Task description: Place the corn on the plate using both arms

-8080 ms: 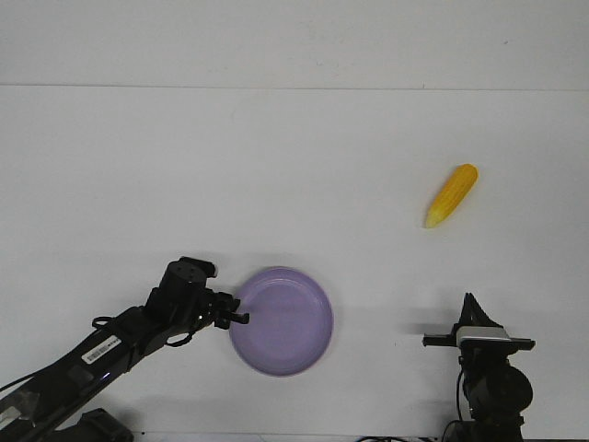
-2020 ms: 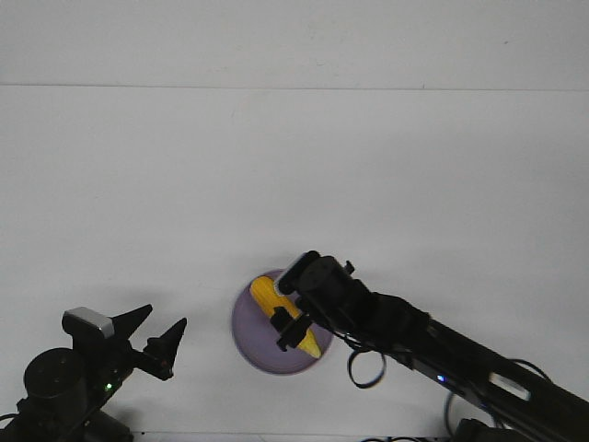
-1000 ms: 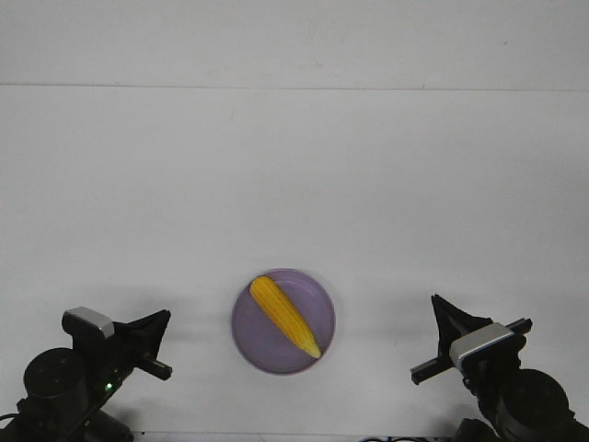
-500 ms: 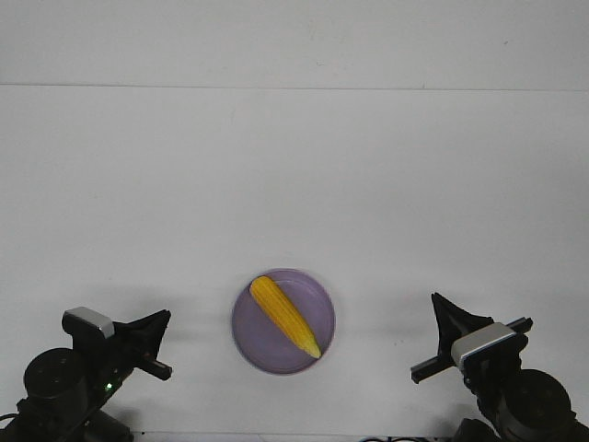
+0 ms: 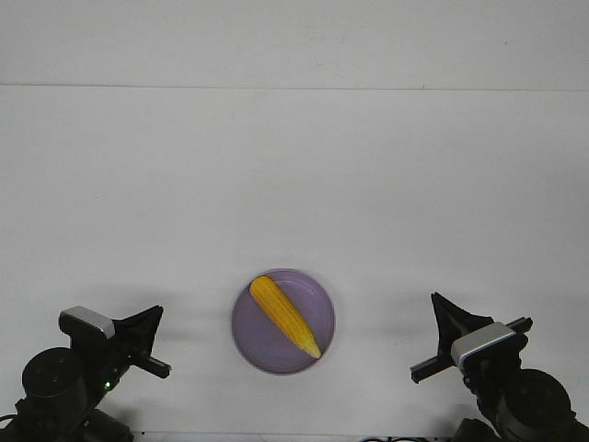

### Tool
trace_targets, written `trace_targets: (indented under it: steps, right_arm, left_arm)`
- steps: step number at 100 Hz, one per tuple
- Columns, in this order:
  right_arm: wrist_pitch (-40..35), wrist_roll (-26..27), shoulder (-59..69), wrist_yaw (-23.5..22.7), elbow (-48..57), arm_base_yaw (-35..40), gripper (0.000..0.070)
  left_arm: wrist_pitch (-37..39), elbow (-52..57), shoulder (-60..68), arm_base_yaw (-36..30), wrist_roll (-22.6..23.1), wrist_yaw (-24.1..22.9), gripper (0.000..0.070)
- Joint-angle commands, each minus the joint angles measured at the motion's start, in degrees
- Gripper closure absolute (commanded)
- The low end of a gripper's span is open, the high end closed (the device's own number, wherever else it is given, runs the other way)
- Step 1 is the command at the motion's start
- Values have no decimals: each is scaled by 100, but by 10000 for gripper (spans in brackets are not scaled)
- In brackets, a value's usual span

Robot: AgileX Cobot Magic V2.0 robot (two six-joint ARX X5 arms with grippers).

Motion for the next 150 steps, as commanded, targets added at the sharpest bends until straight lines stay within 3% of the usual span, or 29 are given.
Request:
trace_targets:
  steps: [1,18,32,46,74,150]
  right_arm:
    - [68,37,28,24,37,59,688]
    - [68,37,28,24,37,59,688]
    - [68,37,28,24,37,59,688]
    - [68,37,28,24,37,59,688]
    - [63,37,28,24,37,59,688]
    - [66,37,28,24,37,59,688]
  left_arm:
    - [291,-72,-20,238,732,-26,687]
    - [1958,-1152,-341,1421,1484,-9,687]
    - [3134,-2227,-846,2070,1545,-37,687]
    - [3764,-2957,-1287,2280,1547,-42,687]
    - [3934,-3654,-1738,2295,1604,-39,687]
    - [3899,-3650,-1738,2295,1585,-11,687]
